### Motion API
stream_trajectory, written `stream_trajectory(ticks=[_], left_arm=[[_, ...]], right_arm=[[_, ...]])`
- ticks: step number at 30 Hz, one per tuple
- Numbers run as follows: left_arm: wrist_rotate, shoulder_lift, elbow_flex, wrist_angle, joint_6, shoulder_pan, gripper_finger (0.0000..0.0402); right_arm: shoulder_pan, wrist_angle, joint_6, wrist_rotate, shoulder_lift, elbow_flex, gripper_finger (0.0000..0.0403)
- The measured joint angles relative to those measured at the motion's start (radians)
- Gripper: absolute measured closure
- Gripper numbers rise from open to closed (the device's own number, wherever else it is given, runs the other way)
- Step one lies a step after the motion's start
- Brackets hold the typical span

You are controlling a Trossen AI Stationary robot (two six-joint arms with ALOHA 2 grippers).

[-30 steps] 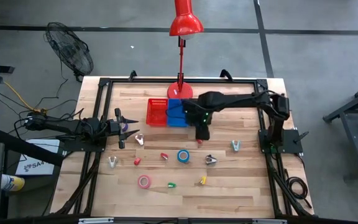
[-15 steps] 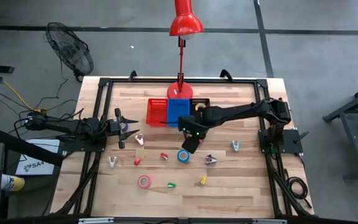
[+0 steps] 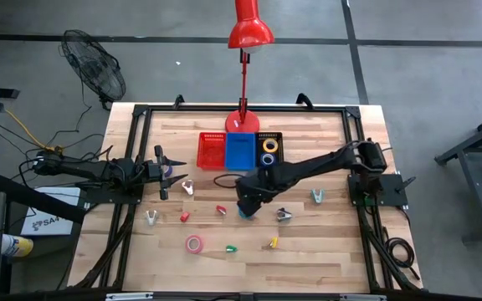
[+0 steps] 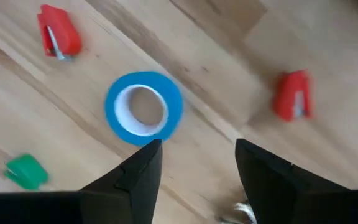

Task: Pick and place Stapler, Stapler remover, tape
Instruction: Put the light blue tape into the black basket

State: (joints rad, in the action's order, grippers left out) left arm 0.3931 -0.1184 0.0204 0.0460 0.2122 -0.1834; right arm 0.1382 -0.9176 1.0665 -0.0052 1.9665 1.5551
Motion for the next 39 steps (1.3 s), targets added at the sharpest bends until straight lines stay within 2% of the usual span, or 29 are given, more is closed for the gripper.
stream_trajectory(ticks=[2, 8, 23, 28, 39], left_arm=[[0.000, 0.000, 0.000, 0.000, 0.000, 0.000, 0.0222], [0.000, 0.000, 0.000, 0.000, 0.000, 0.000, 0.0222], [0.000, 0.000, 0.000, 0.000, 0.000, 0.000, 0.0222], [0.000, 0.000, 0.000, 0.000, 0.000, 0.000, 0.0222], [0.000, 0.000, 0.000, 0.001, 0.000, 0.000, 0.0222]], right_arm=[[0.003, 0.038, 0.032, -0.026, 0.016, 0.000, 0.0188], [0.001, 0.060, 0.137, -0.017, 0.063, 0.000, 0.0147], [-0.008, 0.075, 0.259, -0.040, 0.138, 0.000, 0.0144], [-0.015, 0.054, 0.269, -0.068, 0.138, 0.000, 0.0169], [-0.014, 0.056, 0.269, -0.083, 0.156, 0.000, 0.0268]])
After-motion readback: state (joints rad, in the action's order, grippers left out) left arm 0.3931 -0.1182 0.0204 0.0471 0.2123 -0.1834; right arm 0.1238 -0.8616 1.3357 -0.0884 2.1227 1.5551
